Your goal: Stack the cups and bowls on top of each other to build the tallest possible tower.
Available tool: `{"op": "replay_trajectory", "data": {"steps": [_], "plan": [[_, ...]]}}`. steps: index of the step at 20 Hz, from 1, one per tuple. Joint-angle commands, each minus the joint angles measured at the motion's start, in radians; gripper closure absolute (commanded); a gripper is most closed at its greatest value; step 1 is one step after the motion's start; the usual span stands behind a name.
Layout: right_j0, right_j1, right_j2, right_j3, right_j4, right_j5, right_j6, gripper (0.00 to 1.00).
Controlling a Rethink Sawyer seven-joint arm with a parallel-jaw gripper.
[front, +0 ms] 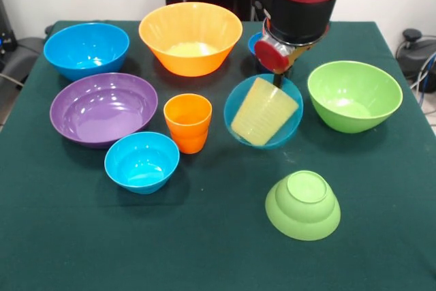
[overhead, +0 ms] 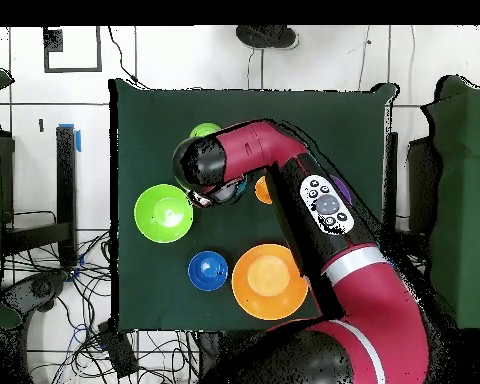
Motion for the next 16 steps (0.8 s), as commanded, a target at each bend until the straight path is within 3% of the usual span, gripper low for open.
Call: {"op": "replay_trajectory", "data": {"steps": [1, 16], "plan": [[-0.011, -0.044, 0.030, 0.136, 0.008, -0.101, -0.077, 1.00], [0.030, -0.126, 0.008, 0.243, 0.047, -0.168, 0.028, 1.00]]}}
